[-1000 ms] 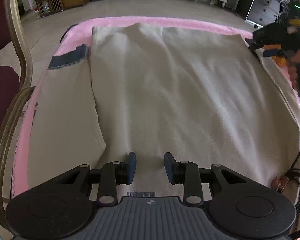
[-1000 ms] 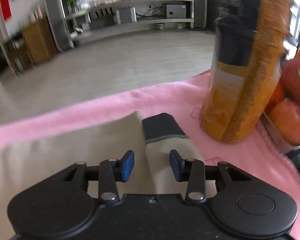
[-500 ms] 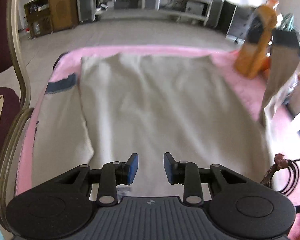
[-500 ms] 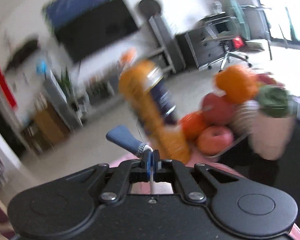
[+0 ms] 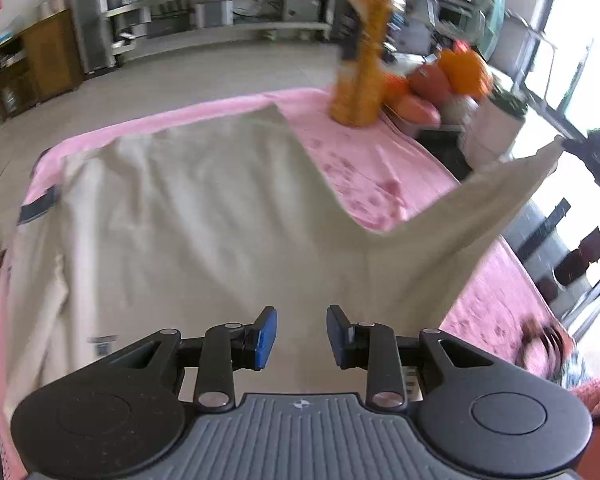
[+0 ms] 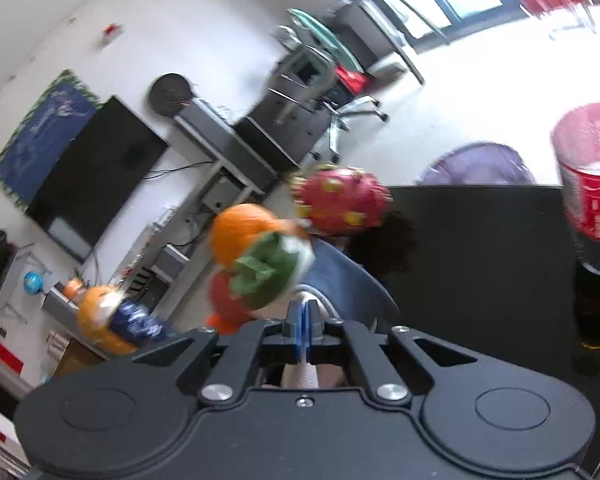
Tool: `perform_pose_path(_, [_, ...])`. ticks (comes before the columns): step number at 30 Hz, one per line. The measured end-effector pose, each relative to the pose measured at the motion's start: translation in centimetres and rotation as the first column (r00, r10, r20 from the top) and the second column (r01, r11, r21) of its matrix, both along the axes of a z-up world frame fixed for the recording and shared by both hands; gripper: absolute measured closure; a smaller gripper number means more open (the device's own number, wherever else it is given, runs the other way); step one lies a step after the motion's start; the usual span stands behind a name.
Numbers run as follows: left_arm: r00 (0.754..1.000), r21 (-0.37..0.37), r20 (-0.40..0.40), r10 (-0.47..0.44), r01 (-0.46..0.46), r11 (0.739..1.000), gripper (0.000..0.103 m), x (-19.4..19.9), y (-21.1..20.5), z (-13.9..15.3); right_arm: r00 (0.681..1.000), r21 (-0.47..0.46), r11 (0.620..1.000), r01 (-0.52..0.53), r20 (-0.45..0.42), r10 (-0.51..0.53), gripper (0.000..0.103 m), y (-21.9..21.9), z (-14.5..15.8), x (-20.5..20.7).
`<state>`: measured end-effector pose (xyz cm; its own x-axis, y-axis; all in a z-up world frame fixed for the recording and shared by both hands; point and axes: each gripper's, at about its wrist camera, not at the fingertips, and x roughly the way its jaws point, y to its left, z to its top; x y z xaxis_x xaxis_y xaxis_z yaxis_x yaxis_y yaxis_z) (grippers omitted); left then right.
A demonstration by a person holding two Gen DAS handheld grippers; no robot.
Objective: Fold clothes
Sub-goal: 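Grasp the dark sweatshirt cuff with the right gripper and lift it, then carry the cuff across the sweatshirt body with the right gripper, then open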
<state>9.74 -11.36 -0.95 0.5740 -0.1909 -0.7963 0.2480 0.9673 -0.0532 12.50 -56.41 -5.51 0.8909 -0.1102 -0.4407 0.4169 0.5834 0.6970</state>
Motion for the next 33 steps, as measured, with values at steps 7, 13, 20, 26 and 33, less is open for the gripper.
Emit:
perform_pose_path(7, [0.995,-0.004,-0.047,-0.087,0.087,0.996,0.074,0.3,-4.9,-1.6,0.997,0.012,0.998,-0.068,0.048,0.067,0.101,-2.0,-2.2,0.6])
perform_pose_path(13, [0.987,0.000,-0.114,-0.108,0.109,0.994,0.074,-0.4,-5.9,-3.7,0.949,-0.067,0.996,-0.052,-0.313,0.028,0.084,-1.8,-3.7,1.8])
perform_pose_path(20, [0.983,-0.005,-0.163,-0.084,0.085,0.996,0.073,0.5,-5.7,-4.5,0.967,0.009,1.000,-0.011,-0.254,0.013,0.078,-2.4,-4.0,2.8])
perform_pose_path(26, [0.969,-0.037,-0.225,-0.107,0.101,0.994,0.076,1.1,-6.1,-6.4,0.963,0.018,1.000,-0.007,-0.269,0.012,0.066,-3.3,-6.5,6.4])
perform_pose_path(33, [0.963,-0.041,-0.220,-0.153,0.148,0.988,0.077,1.8,-7.3,-7.7,0.969,0.010,0.998,-0.055,-0.240,0.056,0.099,-4.7,-8.8,8.5])
